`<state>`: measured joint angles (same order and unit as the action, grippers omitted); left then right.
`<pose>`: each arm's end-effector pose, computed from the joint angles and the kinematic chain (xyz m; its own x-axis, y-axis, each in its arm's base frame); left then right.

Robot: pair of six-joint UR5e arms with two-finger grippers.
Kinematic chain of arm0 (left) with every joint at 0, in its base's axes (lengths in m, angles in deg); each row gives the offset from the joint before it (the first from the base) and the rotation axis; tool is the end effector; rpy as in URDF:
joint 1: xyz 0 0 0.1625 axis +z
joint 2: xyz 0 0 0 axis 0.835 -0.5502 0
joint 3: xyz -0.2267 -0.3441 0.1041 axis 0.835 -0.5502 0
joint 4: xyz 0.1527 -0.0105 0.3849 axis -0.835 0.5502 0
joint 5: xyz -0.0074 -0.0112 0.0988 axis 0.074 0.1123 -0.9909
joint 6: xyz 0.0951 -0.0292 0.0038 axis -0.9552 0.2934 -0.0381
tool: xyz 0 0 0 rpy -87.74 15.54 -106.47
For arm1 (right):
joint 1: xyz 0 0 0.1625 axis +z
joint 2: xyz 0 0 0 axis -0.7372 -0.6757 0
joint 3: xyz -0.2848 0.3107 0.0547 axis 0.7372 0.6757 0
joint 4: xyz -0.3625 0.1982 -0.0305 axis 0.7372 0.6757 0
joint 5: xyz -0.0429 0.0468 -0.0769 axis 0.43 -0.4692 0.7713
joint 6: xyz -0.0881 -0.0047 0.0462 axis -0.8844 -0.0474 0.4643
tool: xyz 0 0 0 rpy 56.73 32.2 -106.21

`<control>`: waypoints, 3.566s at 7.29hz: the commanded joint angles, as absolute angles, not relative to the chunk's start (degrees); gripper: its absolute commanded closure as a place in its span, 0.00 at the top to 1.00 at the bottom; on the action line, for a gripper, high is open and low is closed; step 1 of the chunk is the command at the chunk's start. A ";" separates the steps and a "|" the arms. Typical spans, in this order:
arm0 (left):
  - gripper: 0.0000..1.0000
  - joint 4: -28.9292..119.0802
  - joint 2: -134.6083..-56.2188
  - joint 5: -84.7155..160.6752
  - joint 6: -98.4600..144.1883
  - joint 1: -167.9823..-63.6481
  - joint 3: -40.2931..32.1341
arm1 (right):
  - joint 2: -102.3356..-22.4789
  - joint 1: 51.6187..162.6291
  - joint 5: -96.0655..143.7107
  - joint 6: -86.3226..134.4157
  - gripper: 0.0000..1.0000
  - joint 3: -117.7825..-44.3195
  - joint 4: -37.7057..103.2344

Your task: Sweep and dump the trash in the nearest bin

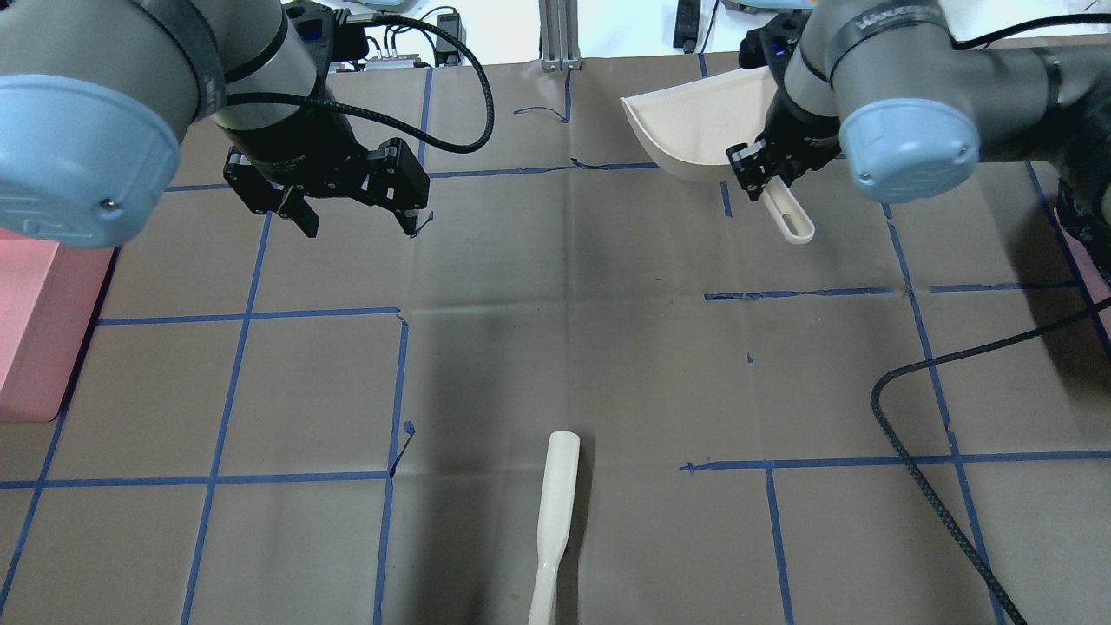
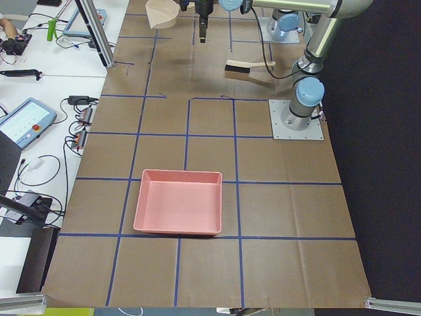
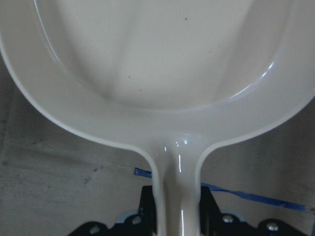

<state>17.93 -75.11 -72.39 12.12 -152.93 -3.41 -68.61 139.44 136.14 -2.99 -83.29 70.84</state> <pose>-0.1882 -0.4710 0.4931 -0.9989 0.0410 0.0218 0.0406 0.9990 -0.0208 0.1543 -0.5776 0.3571 -0.9763 -0.2164 0.0061 -0.2159 0.9713 -0.0997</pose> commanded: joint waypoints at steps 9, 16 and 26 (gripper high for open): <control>1.00 19.76 -70.37 -73.20 12.26 -152.24 -3.72 | -46.83 159.02 139.66 27.06 0.04 -72.25 76.95; 1.00 21.96 -68.17 -72.41 12.35 -152.33 -7.15 | -49.64 158.32 136.32 27.32 0.07 -71.73 70.10; 1.00 23.89 -66.50 -74.26 7.96 -149.78 -8.91 | -51.47 156.31 135.44 26.27 1.00 -70.14 68.70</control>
